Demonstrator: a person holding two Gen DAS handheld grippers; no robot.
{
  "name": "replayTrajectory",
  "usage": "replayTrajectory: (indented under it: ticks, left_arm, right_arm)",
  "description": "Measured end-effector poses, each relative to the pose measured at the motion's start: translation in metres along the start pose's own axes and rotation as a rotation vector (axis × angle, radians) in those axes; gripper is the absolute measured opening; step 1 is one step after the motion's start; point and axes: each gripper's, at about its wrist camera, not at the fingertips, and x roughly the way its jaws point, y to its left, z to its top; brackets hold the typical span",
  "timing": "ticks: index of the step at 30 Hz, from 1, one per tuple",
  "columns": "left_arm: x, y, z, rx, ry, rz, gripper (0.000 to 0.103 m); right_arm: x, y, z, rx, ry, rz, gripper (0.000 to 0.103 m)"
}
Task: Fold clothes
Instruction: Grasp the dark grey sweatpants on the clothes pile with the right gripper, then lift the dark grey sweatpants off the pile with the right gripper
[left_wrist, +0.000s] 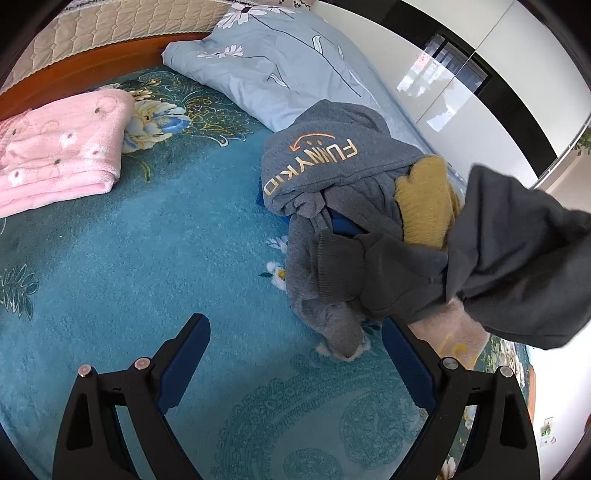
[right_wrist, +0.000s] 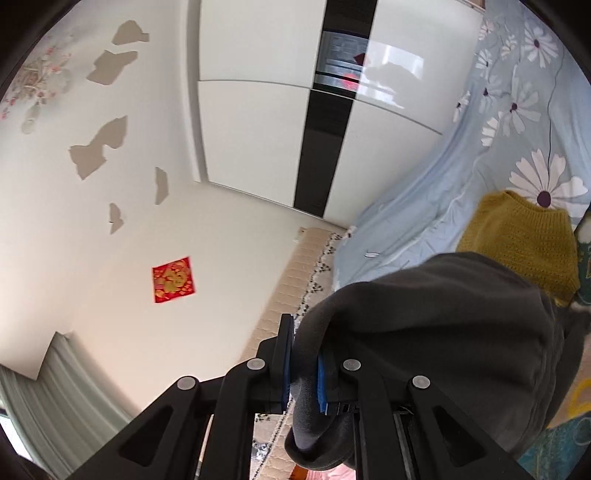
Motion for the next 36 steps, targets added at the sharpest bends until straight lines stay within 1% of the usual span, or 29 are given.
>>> replayTrajectory:
  ticks: [3, 8, 10, 14, 17, 20, 22, 26, 29, 31, 33, 36]
  left_arm:
    - [-0.008, -0.001, -0.001, 0.004, -0.013, -0.011, 0.094]
    - [-0.018, -0.004, -0.001, 0.018, -0.018, -0.026, 0.094]
    - [-0.021, -0.004, -0.001, 0.023, -0.021, -0.031, 0.094]
    - [-0.028, -0.005, -0.001, 0.026, -0.031, -0.042, 0.094]
    - [-0.032, -0.006, -0.002, 0.028, -0.037, -0.047, 0.094]
    - [-0.036, -0.006, -0.002, 0.031, -0.044, -0.051, 0.094]
    - [-0.04, -0.004, -0.002, 0.022, -0.054, -0.055, 0.094]
    - [-0.049, 0.001, -0.002, 0.004, -0.073, -0.064, 0.094]
    - [-0.055, 0.004, -0.002, -0.01, -0.088, -0.069, 0.094]
    - [-0.058, 0.008, -0.001, -0.024, -0.094, -0.069, 0.094]
    - [-0.062, 0.011, -0.001, -0.036, -0.103, -0.066, 0.094]
    - [-0.069, 0.017, 0.0, -0.048, -0.122, -0.05, 0.094]
  right_arm:
    - [-0.039, 0.018, 0.001, -0.01, -0.032, 0.018, 0.012]
    - [-0.112, 0.036, 0.014, -0.022, -0.118, -0.003, 0.012]
    - [-0.14, 0.051, 0.018, -0.055, -0.153, -0.025, 0.012]
    - [-0.185, 0.098, 0.017, -0.145, -0.193, -0.023, 0.012]
    - [-0.198, 0.135, 0.01, -0.243, -0.193, -0.03, 0.012]
    - [-0.182, 0.15, -0.005, -0.323, -0.157, -0.099, 0.012]
    - [-0.163, 0.144, -0.016, -0.341, -0.109, -0.165, 0.012]
    - [-0.117, 0.098, -0.051, -0.285, 0.002, -0.283, 0.012]
    - [-0.09, 0.057, -0.081, -0.189, 0.078, -0.315, 0.012]
    - [-0.064, 0.03, -0.107, -0.137, 0.134, -0.333, 0.012]
    - [-0.031, 0.006, -0.138, -0.112, 0.219, -0.363, 0.012]
    - [0.024, -0.019, -0.188, -0.131, 0.357, -0.428, 0.012]
